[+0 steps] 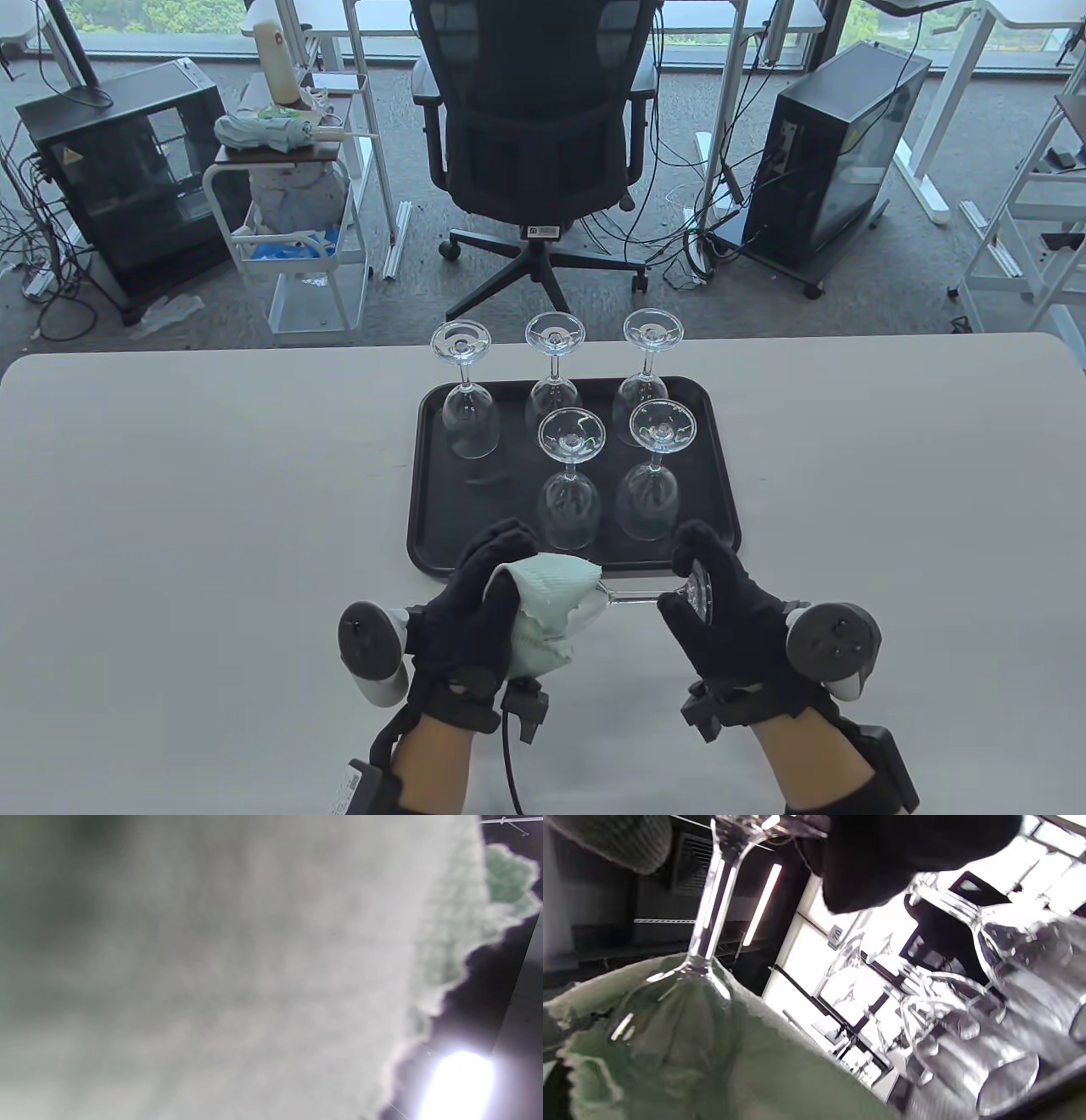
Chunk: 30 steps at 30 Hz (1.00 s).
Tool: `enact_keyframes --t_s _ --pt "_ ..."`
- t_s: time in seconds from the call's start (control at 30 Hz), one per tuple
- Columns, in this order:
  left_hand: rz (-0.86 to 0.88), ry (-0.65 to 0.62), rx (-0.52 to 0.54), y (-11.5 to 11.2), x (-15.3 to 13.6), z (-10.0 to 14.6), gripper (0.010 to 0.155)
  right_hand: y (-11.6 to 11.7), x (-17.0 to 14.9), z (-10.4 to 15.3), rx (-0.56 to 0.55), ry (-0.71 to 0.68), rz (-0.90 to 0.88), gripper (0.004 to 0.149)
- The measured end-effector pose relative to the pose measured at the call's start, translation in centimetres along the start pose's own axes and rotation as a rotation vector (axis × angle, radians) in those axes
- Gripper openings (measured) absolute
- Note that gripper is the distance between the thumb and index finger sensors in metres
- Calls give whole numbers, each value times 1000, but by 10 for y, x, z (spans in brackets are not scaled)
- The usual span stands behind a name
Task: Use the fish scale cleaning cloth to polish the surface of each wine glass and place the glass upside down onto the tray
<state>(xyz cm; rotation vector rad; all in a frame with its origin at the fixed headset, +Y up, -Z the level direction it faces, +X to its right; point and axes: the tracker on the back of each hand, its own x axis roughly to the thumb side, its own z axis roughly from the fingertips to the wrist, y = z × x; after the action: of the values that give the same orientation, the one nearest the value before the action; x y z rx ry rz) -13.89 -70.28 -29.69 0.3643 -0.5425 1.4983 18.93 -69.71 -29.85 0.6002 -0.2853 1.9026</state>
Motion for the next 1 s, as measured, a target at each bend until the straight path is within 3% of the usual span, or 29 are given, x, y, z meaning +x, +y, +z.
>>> enact_keyframes --t_s 0.2,0.23,0.3,0.43,0.53,0.7,0.8,0.9,0.93,1.0 --pt "50 48 -32 -1 -4 -1 55 -2 7 4 -98 -375 396 95" --pt "59 50 -30 -1 -4 0 55 -2 8 4 -110 -384 419 95" --pt "41 45 -12 -1 -3 0 55 -1 6 3 -114 -314 330 88" --pt "10 23 -13 0 -1 1 55 1 -1 1 -29 24 17 81" --pt "20 31 -22 2 -1 0 55 0 3 1 -34 -67 161 86" --pt "64 53 -31 2 -3 0 55 -1 14 5 -101 -378 453 94" --pt "54 46 -20 2 -2 0 55 0 11 3 -101 -273 314 86" --pt "24 26 -18 3 -1 0 55 1 3 1 -14 17 100 82" --pt "14 27 -19 3 -2 0 55 2 2 2 10 49 38 82" --pt "21 32 -25 3 -3 0 55 2 3 1 -17 -29 110 85"
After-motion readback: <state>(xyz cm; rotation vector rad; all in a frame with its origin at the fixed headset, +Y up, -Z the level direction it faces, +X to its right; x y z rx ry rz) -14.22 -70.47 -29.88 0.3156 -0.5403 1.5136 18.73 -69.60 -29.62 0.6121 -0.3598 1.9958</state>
